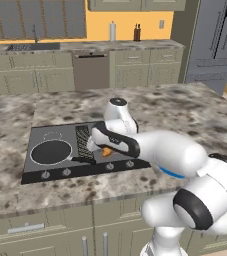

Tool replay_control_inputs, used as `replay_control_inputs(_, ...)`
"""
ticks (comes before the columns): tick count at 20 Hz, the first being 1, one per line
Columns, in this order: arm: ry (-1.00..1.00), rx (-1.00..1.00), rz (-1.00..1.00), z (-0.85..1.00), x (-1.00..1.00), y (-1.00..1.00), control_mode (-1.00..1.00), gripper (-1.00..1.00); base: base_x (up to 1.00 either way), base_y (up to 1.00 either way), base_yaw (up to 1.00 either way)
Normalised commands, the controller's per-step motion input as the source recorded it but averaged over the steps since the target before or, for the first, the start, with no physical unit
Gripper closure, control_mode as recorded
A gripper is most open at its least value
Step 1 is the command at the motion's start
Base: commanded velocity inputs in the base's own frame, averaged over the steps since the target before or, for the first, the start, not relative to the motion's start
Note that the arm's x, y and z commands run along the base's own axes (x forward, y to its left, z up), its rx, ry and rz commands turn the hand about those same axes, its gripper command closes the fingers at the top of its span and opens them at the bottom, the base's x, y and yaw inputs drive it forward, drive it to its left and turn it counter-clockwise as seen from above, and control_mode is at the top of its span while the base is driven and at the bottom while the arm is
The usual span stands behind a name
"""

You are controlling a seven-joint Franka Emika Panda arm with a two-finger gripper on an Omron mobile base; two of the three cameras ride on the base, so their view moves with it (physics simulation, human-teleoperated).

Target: Pick the croissant and place it on the pan. Then turn on the stove to warm the croissant.

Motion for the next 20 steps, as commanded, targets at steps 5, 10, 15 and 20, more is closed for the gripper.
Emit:
replay_control_inputs(5,0.02,0.0,0.0,0.0,0.08,0.45,-1.0,1.0,0.0,0.0,0.0)
replay_control_inputs(10,0.01,0.0,0.0,0.0,0.11,0.39,-1.0,1.0,0.0,0.0,0.0)
replay_control_inputs(15,0.01,0.0,0.0,0.0,0.14,0.31,-1.0,1.0,0.0,0.0,0.0)
replay_control_inputs(20,0.0,-0.01,0.0,0.0,0.14,0.42,-1.0,1.0,0.0,0.0,0.0)
